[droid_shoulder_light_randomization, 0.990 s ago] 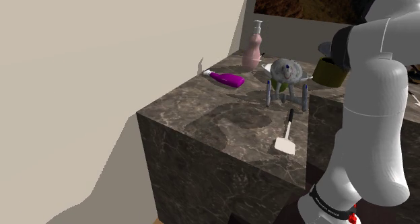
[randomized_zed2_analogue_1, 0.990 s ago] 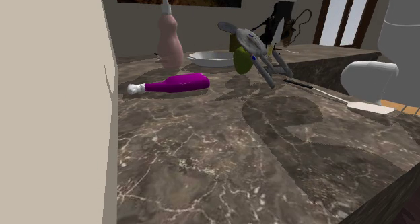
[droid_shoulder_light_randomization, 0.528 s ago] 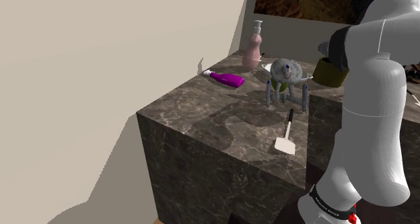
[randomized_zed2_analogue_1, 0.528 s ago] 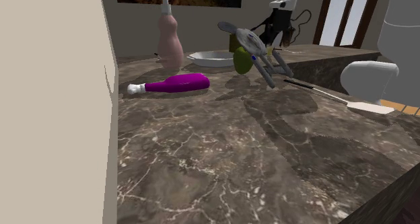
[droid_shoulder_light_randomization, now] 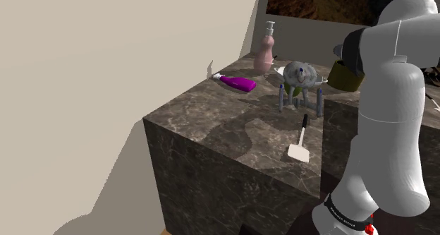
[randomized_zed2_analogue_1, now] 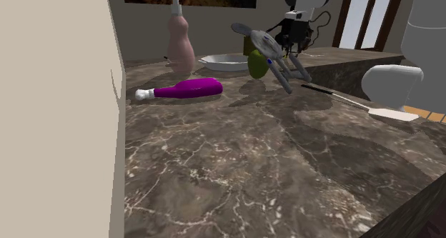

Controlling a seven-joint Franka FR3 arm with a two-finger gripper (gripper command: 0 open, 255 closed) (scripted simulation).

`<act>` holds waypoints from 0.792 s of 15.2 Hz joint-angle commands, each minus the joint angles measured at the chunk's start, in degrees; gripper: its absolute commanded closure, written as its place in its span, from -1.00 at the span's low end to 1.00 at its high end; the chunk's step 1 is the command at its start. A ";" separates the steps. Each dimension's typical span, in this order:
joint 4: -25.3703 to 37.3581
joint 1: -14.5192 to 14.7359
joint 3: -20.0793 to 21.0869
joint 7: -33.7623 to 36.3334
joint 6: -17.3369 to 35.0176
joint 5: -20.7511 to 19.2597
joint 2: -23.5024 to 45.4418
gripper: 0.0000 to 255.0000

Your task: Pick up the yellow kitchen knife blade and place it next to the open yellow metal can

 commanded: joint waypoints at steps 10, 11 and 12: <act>-2.36 -0.79 1.71 -0.18 3.24 0.22 -0.59 1.00; -2.36 -0.80 1.71 -0.19 3.24 0.22 -0.58 1.00; -2.33 -0.85 1.76 -0.17 3.25 0.19 -0.63 -1.00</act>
